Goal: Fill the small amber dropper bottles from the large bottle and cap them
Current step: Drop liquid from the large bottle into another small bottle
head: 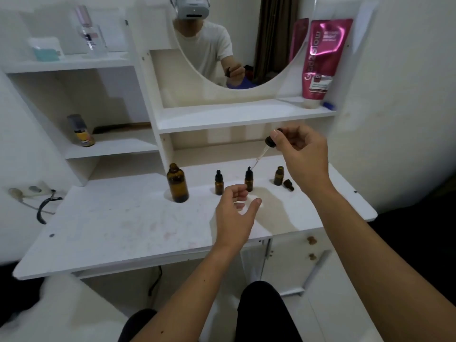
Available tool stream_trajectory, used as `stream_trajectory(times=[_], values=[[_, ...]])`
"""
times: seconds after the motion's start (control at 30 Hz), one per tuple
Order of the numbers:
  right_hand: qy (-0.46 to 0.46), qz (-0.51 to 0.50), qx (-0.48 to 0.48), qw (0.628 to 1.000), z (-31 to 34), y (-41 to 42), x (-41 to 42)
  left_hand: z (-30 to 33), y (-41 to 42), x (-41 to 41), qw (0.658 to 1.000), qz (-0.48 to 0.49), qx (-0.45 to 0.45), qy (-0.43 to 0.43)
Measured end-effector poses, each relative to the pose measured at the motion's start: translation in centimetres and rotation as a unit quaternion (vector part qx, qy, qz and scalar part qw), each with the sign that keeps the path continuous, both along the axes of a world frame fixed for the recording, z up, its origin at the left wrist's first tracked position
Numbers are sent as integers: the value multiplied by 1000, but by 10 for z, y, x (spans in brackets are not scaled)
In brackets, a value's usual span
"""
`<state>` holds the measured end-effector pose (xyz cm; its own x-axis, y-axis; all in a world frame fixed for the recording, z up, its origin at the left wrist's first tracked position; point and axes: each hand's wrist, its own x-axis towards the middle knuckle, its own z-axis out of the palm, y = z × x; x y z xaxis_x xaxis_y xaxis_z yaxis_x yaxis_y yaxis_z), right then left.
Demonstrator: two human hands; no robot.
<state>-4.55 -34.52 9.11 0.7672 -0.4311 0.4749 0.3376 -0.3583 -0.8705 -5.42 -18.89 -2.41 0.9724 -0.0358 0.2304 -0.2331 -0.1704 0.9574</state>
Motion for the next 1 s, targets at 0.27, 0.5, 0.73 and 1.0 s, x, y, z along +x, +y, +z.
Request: stream_trajectory(times=[0.27, 0.5, 0.73, 1.0], values=[[23, -43, -8, 999, -7, -57, -4, -3, -72, 21, 998, -60, 30, 5], [37, -47, -18, 998, -18, -73, 12, -12, -102, 56, 998, -38, 45, 20], [43, -38, -12, 998, -32, -73, 24, -13, -107, 79, 999, -36, 29, 27], [55, -22, -44, 997, -42, -65, 32, -14, -106, 83, 998, -33, 45, -7]])
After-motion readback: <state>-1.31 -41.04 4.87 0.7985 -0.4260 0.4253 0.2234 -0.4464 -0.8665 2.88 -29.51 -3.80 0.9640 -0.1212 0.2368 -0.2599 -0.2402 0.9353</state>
